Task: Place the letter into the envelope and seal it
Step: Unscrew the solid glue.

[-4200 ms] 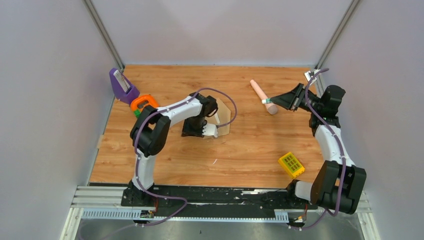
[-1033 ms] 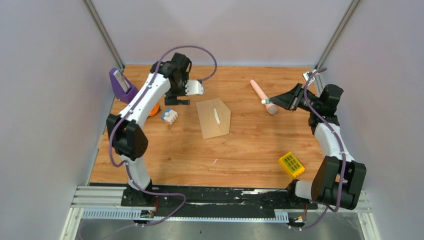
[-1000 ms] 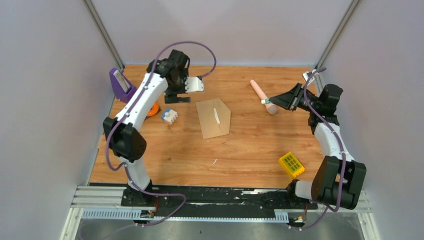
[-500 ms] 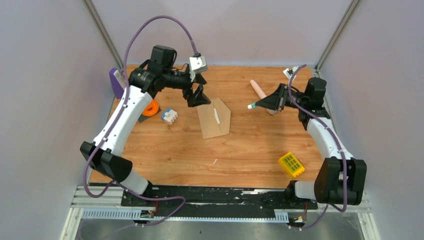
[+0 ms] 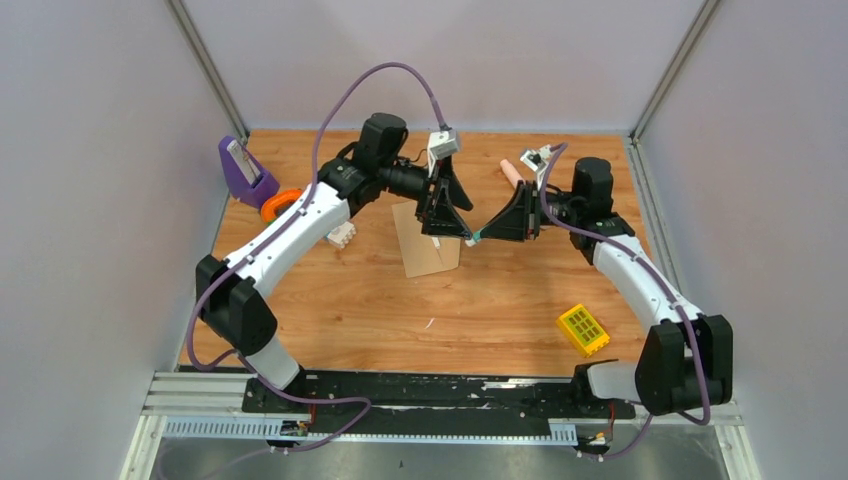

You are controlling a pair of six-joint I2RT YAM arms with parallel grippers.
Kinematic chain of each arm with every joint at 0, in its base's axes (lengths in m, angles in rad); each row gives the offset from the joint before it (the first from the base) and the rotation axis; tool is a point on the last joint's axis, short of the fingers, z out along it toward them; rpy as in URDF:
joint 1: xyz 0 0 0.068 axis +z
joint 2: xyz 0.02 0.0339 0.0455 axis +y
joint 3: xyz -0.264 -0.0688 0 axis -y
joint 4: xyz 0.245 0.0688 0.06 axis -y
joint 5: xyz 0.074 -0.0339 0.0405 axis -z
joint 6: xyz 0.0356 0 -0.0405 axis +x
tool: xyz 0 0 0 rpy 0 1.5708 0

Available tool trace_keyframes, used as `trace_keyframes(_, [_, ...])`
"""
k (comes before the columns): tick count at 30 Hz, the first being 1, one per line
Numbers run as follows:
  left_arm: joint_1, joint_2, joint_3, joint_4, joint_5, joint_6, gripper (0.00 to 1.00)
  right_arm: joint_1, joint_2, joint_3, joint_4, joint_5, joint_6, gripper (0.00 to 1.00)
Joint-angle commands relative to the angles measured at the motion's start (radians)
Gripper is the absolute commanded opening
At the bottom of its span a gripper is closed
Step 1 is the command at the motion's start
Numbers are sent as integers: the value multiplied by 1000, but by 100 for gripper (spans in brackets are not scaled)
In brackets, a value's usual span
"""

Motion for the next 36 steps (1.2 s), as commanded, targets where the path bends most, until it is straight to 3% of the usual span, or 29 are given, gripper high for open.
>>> trace_keyframes(1, [-36,22,4,76,54,-61,100,6,-34,38,13,-30,-50,0])
trace_keyframes(7, [-58,46,-4,35,28,-12,100,5,-48,38,24,-55,-32,0])
trace_keyframes(14, [-91,78,17,-58,-42,78,92,6,-58,33,36,-64,-25,0])
trace_keyframes(23, [-118,114,56,-94,-69,93,67,8,-69,25,37,-28,-41,0])
trace_keyframes(26, [-123,118,62,-104,-86,101,52,9,-71,21,37,-22,-46,0])
trace_keyframes(33, [-126,123,68,-110,-101,104,39,27,-69,22,24,-1,-77,0])
trace_keyframes(36, [-128,124,68,-110,-105,105,26,31,-65,25,14,0,-85,10])
